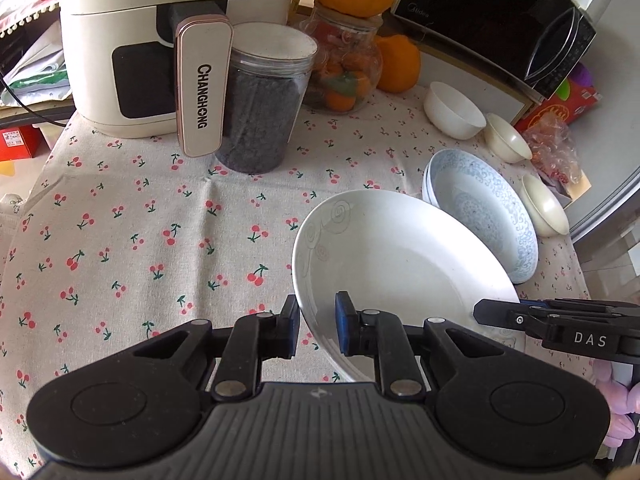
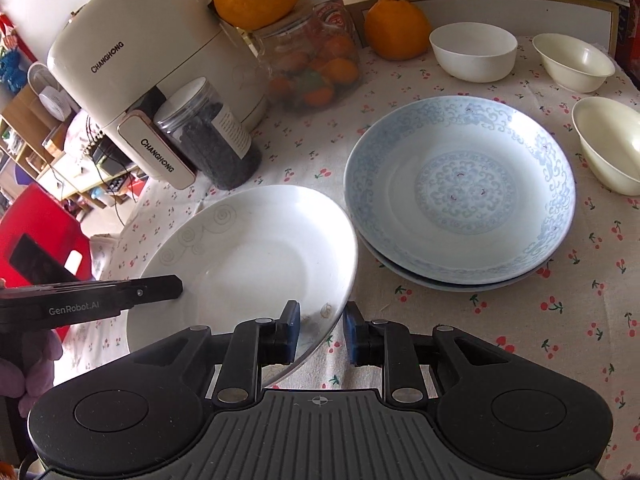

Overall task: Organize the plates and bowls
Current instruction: 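Grasp the white plate with the left gripper and lift it toward the stack, then lower the white plate onto the blue-patterned plates with the left gripper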

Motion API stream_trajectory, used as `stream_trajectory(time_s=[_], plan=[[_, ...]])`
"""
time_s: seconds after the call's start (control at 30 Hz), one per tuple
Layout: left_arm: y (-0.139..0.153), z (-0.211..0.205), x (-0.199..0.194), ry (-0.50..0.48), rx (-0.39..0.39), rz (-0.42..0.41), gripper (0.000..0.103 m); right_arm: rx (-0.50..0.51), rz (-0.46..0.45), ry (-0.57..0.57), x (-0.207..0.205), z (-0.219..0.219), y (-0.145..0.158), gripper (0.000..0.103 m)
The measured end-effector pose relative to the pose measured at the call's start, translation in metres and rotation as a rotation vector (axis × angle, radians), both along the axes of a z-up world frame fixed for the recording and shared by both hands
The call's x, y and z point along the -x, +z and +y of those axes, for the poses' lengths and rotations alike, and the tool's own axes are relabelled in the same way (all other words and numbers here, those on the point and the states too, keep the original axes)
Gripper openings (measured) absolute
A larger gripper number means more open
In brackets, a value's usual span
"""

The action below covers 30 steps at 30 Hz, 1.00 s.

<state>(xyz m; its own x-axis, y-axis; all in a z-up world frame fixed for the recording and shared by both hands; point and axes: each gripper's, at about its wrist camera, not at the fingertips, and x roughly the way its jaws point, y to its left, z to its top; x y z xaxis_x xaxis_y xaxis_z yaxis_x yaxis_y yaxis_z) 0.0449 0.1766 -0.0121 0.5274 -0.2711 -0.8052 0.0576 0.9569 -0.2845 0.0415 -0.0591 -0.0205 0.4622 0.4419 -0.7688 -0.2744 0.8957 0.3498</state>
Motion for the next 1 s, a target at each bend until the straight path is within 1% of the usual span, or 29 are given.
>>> stream_trajectory(time_s=[0.27, 0.67, 1.0], plan=[[0.007, -0.02, -0.01, -0.01, 0.028, -0.035, 0.016, -0.023, -0.037, -0.042, -0.007, -0.026, 0.012, 0.023], [0.01, -0.059, -0.026, -0.037, 0.03, -0.075, 0.016, -0.031, -0.067, -0.118, -0.018, -0.065, 0.017, 0.023], [0.006, -0.089, -0.04, -0.052, 0.003, -0.107, 0.016, -0.031, -0.071, -0.181, -0.028, -0.092, 0.011, 0.023]])
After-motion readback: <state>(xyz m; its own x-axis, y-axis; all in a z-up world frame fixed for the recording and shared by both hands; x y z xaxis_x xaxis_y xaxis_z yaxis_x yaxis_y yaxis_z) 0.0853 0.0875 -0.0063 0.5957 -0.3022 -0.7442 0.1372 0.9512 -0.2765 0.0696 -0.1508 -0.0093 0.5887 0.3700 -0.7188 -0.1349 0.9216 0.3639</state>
